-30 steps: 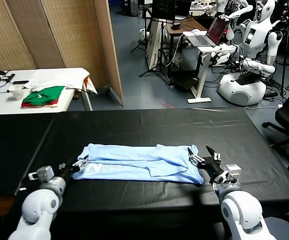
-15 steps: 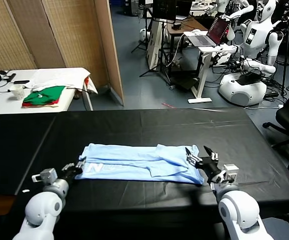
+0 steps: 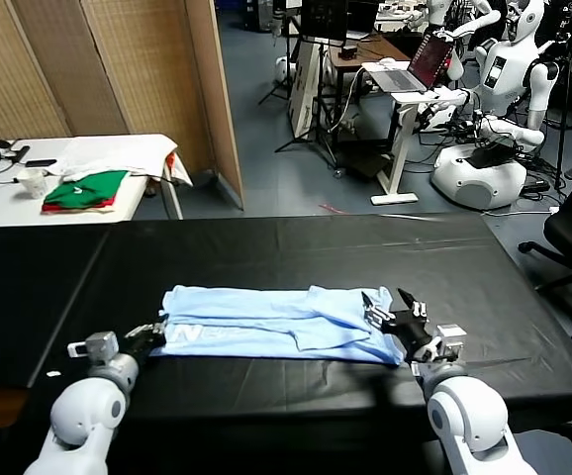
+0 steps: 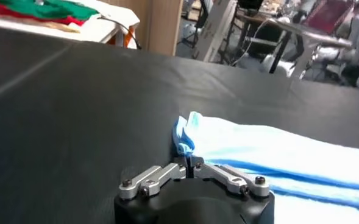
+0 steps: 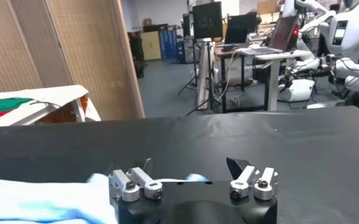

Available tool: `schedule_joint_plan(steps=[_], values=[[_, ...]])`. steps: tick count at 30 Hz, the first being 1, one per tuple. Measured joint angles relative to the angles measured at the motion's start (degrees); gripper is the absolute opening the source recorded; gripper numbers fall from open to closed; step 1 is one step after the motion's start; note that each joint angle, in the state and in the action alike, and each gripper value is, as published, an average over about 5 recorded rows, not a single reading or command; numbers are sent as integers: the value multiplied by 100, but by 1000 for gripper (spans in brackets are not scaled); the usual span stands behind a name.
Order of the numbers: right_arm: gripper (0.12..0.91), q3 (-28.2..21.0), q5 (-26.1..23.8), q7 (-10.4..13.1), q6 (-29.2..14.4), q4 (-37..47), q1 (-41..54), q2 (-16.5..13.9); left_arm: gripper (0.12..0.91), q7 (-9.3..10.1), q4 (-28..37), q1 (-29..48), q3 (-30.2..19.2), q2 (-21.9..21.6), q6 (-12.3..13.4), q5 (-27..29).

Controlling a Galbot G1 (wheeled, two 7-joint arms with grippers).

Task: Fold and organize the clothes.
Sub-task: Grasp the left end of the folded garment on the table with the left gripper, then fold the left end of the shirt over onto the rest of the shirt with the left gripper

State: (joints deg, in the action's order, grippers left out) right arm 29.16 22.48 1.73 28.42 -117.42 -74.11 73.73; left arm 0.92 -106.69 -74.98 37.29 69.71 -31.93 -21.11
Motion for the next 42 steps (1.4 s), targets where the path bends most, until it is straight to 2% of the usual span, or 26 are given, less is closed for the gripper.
schedule_joint_plan(steps=[7,12,19,27,32,42], values=[[907,9,10,9,-13,20,-17,63,168,-46,-117,-323,262,-462,401,1309],[907,3,-1,19,-20,14,-67,127,168,-41,-221,-547,512,-766,449,1554],[907,64,-90,24,-56,-70,-204,167,168,12,-491,-548,403,-636,176,1162],[907,158,-211,25,-85,-154,-398,284,168,308,-963,-295,-158,15,-193,-70],[907,196,-288,24,-97,-186,-496,348,168,394,-1099,-50,-628,403,-229,-478],[907,274,-350,23,-100,-254,-640,356,168,462,-964,432,-1703,996,-204,-583]])
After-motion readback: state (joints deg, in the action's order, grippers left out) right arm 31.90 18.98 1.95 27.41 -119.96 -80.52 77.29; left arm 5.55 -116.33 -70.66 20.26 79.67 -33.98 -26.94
